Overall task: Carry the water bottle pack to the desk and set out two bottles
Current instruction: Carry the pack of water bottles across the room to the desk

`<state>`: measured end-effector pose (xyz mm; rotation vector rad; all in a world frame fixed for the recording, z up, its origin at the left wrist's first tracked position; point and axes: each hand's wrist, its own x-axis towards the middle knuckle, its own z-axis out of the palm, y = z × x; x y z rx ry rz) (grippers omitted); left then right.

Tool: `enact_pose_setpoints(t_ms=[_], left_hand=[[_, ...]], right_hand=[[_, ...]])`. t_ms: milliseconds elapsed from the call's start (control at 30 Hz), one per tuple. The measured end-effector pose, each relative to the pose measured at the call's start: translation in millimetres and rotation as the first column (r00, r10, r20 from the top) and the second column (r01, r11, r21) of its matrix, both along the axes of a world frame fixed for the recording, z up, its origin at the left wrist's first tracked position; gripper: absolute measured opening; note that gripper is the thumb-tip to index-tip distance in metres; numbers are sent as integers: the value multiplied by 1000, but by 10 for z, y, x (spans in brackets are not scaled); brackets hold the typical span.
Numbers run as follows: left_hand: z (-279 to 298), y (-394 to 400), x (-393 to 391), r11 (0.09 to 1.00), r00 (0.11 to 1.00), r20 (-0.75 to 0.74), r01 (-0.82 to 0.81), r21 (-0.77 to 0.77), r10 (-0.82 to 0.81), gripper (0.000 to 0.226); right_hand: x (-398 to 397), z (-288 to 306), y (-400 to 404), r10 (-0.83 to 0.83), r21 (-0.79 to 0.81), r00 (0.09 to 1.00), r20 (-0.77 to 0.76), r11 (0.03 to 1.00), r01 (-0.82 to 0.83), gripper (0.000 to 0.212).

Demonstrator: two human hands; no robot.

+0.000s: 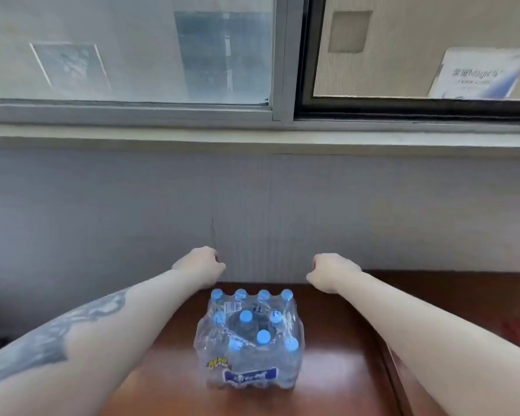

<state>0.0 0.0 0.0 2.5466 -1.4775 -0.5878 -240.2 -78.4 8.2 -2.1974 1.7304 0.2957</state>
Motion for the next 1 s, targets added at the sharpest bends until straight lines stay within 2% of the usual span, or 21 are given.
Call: enact_pose_setpoints(t_ms=[200,300,433,500,567,600,667,733,833,900,933,1000], left_hand=[[-721,123,-48,989,998,-70,11,148,-1,18],[-1023,189,-67,980,996,-83,0,199,17,19],[-1268,208,-101,976,993,-103,-40,214,64,15],[-1356,204,-87,981,982,-111,-138,137,154,14],[-1474,221,-34,934,910,-234,-356,-14,343,17],[-1538,227,-1,871,831,-346,-487,-70,436,20],[-1649,237,37,746,654,-527,-664,-56,543,29],[-1786,262,34,727,594,-574,-687,4,564,36],[-1900,263,42,744,553,-603,-660,105,575,55],[-1943,257,50,756,480,-654,-615,223,584,76],[-1958,255,39,774,477,-663,-579,256,576,85],[-1996,243,-17,807,529,-647,-535,250,550,96]], right_hand=[[2,-766,110,18,170,998,-66,985,-6,33],[-13,-1067,155,-6,193,998,-68,981,19,34],[23,-1357,154,-94,172,994,51,981,84,40],[62,-1438,149,-219,211,959,180,961,180,49],[97,-1518,149,-442,361,833,334,876,321,57],[112,-1560,140,-569,465,729,382,800,380,60],[118,-1652,118,-769,671,517,377,611,420,64],[90,-1761,107,-853,789,409,323,482,381,64],[61,-1882,81,-913,876,306,268,363,316,63],[91,-1922,90,-915,899,304,267,350,264,67],[127,-1931,104,-896,890,341,283,378,254,73],[238,-1986,156,-821,815,455,345,503,288,90]])
